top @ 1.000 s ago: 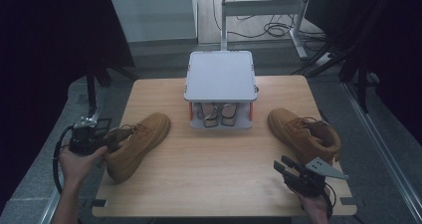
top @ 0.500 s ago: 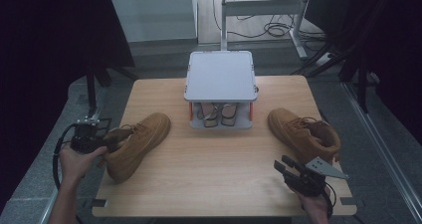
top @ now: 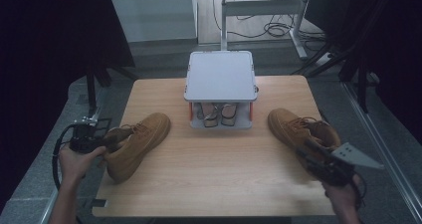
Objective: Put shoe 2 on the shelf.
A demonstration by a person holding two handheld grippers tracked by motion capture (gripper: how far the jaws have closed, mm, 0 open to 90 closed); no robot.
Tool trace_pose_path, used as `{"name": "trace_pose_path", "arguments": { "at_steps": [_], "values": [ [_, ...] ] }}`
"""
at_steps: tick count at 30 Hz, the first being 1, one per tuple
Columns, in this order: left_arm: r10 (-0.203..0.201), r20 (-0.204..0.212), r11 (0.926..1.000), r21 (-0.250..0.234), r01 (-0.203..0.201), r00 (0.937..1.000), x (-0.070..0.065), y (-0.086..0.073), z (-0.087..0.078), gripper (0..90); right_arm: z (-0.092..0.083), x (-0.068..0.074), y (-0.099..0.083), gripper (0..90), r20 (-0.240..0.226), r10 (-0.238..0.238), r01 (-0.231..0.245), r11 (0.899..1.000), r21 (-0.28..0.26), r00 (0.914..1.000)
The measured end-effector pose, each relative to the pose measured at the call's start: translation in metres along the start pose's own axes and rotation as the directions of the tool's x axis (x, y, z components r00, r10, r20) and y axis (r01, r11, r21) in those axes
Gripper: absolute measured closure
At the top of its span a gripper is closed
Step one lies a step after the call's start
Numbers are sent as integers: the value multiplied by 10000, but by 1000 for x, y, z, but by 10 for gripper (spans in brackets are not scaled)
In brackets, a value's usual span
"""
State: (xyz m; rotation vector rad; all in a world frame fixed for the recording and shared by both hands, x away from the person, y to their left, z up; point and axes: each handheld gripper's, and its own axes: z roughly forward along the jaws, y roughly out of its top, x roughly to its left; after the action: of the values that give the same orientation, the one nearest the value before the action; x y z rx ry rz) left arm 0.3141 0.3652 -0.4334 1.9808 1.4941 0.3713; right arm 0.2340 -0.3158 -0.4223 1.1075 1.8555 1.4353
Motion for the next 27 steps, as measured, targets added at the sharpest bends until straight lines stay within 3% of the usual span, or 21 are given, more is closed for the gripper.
{"name": "trace_pose_path", "arguments": {
  "at_steps": [3,6,11,19,21,27],
  "values": [
    [-3,3,10000,-12,3,10000,0,0,0,745,-8,-26,20,572,757,-93,77,9997,219,9971],
    [-14,16,10000,-26,14,10000,0,0,0,745,-8,-55,32,557,1436,-101,-13,9969,791,9896],
    [-29,51,10000,0,29,10000,1,0,0,743,4,-88,35,532,1654,144,-408,9867,1576,9861],
    [-4,22,10000,24,4,10000,1,0,0,740,27,-109,24,516,1564,331,-738,9623,2620,9871],
    [-12,24,10000,20,12,10000,1,0,0,740,30,-110,21,516,1585,234,-684,9561,2849,9871],
    [-2,20,10000,20,2,10000,0,0,0,739,35,-109,18,518,1597,81,-574,9502,3063,9871]
  ]
}}
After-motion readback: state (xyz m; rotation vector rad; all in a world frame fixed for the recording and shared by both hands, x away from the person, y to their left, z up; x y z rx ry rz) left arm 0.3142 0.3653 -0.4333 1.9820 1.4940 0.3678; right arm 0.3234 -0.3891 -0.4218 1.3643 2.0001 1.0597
